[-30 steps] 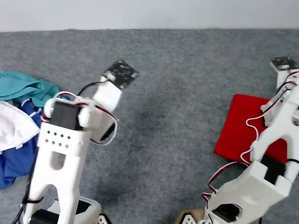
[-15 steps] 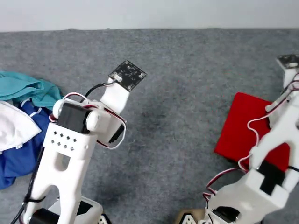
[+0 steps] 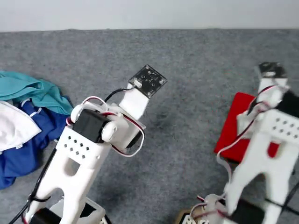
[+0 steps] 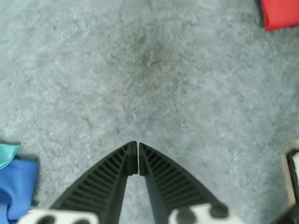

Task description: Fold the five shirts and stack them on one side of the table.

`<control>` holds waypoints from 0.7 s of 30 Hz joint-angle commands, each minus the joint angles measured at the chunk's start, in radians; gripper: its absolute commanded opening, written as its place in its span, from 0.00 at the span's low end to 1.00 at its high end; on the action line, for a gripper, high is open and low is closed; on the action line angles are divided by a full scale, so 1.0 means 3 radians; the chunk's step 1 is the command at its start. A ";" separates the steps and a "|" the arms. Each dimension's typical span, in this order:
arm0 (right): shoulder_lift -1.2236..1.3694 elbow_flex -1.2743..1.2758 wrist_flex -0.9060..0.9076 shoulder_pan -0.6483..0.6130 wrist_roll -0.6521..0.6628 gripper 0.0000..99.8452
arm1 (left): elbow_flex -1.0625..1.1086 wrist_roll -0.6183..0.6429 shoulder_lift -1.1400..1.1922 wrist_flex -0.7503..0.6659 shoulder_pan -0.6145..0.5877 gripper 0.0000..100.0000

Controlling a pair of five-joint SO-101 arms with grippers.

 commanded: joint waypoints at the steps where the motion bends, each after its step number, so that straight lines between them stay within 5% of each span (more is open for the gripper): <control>1: -0.0432 0.0292 0.0090 -0.0217 -0.0205 0.01 | -0.0003 0.0031 -0.0072 -0.0189 -0.0644 0.02; 9: -0.0683 0.0701 -0.0064 -0.0263 -0.0276 0.01 | 0.0090 -0.0588 0.0419 -0.0634 -0.2148 0.02; 12: -0.0683 0.0762 -0.0100 -0.0263 -0.0276 0.01 | 0.0084 -0.0880 0.0752 -0.0721 -0.2516 0.09; 16: -0.0683 0.0885 -0.0156 -0.0274 -0.0276 0.01 | 0.0079 -0.1074 0.1187 -0.0777 -0.2741 0.21; 21: -0.0688 0.1054 -0.0156 -0.0274 -0.0276 0.01 | 0.0079 -0.1258 0.1667 -0.1161 -0.2798 0.22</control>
